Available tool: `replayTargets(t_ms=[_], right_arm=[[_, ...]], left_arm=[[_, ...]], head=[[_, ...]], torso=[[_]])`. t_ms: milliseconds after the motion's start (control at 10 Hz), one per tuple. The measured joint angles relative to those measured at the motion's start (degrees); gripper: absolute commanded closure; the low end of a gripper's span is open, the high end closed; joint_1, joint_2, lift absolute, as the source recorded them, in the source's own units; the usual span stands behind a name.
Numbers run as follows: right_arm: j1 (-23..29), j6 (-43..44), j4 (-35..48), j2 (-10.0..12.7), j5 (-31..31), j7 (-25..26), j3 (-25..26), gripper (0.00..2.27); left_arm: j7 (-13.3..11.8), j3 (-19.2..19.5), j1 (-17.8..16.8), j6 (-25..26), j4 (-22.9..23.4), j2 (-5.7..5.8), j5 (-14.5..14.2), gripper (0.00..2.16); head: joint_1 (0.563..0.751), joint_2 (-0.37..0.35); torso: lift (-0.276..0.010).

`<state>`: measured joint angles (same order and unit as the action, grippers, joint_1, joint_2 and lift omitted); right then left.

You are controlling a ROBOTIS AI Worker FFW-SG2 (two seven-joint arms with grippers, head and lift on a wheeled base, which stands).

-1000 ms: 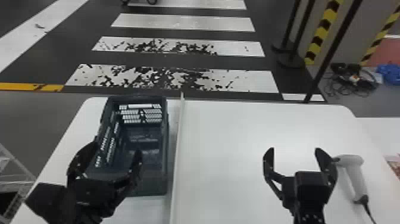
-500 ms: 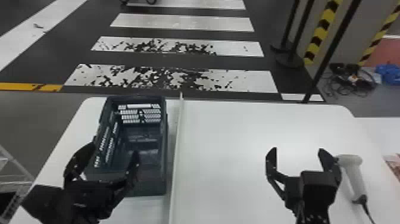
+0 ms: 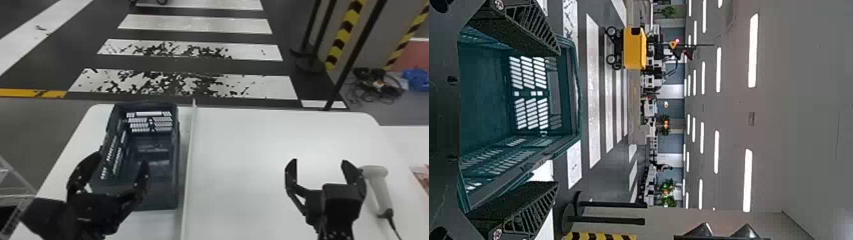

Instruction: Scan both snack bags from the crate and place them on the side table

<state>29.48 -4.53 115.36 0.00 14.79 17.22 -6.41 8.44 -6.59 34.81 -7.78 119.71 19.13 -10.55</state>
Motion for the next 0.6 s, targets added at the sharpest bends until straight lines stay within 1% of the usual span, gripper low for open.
replayTargets(t_ms=[600], right_arm=[[-0.1,0.0,0.0,0.0,-0.1,0.0,0.3,0.0]], left_arm=[[0.0,-0.1,-0.2,0.0,-0.3,-0.05,0.0,0.08]], head=[[0.695,-0.024]], torso=[[-0.098]])
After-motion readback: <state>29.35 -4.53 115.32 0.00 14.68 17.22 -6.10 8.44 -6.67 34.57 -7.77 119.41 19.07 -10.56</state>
